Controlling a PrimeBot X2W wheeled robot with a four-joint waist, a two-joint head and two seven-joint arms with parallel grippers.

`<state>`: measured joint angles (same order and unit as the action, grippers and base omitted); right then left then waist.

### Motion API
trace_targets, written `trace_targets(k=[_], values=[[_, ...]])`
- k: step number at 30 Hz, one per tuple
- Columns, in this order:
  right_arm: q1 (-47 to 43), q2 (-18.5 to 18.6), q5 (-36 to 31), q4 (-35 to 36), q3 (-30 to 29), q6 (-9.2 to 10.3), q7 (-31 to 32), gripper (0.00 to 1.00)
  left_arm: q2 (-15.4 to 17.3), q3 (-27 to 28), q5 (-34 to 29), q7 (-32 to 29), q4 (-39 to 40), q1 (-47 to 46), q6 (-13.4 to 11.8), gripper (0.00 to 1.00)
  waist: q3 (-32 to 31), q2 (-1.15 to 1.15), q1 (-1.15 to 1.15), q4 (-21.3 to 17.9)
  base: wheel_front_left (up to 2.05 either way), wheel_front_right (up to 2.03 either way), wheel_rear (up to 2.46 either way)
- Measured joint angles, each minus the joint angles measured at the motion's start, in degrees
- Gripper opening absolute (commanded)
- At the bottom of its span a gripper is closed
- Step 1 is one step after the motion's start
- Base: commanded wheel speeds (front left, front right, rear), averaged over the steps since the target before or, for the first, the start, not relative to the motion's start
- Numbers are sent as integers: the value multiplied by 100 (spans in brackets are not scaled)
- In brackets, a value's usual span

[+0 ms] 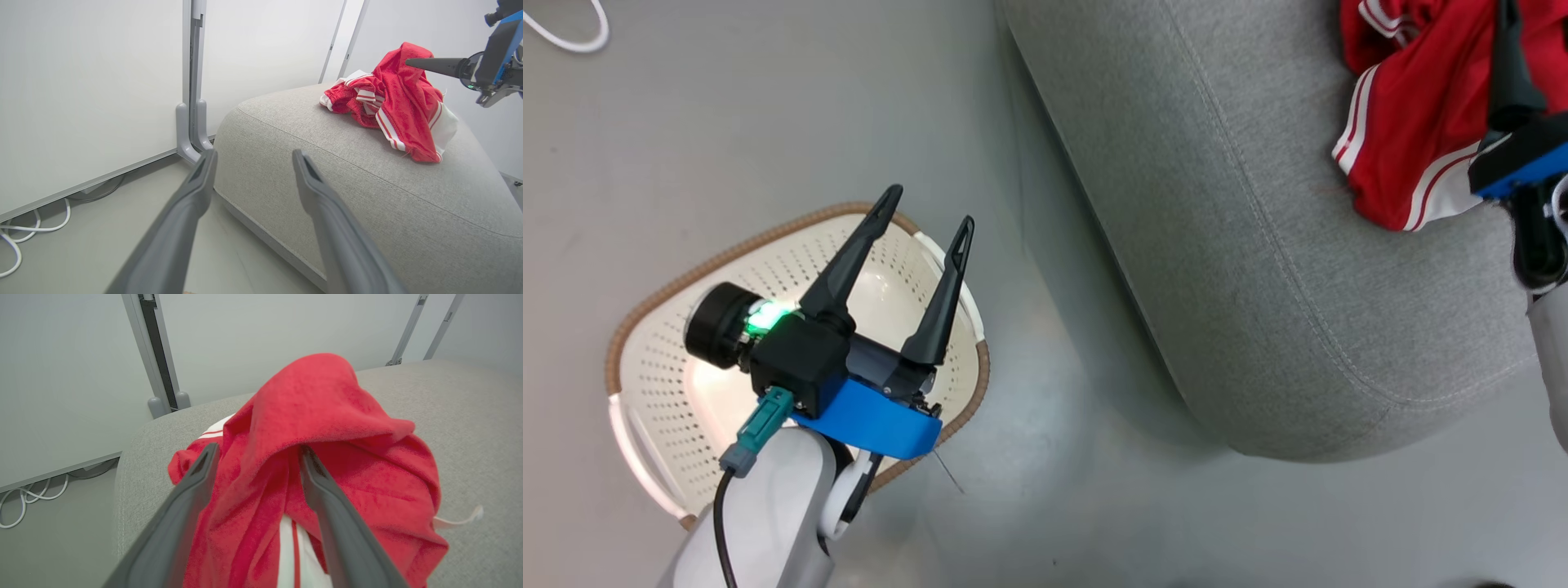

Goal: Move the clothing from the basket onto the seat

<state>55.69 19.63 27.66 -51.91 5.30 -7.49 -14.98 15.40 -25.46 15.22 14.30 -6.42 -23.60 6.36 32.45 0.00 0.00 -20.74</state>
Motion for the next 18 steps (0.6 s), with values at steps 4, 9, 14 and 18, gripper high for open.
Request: trace_targets(k=[4,9,14,18], values=[[-338,18,-69,83,7,0,-1,100,-187,38,122,51,-289,122,-1,100,-362,0,0,65,0,0,0],[-849,12,-98,256,187,0,-1,100,-464,166,261,69,-502,386,1,100,-879,0,-1,166,0,0,0],[-1401,60,-101,545,410,0,5,100,-727,382,290,69,-539,722,25,100,-1415,0,-1,299,0,0,0],[-1912,92,-140,968,456,0,27,100,-868,531,326,70,-657,969,59,100,-1796,0,-2,455,0,0,0]])
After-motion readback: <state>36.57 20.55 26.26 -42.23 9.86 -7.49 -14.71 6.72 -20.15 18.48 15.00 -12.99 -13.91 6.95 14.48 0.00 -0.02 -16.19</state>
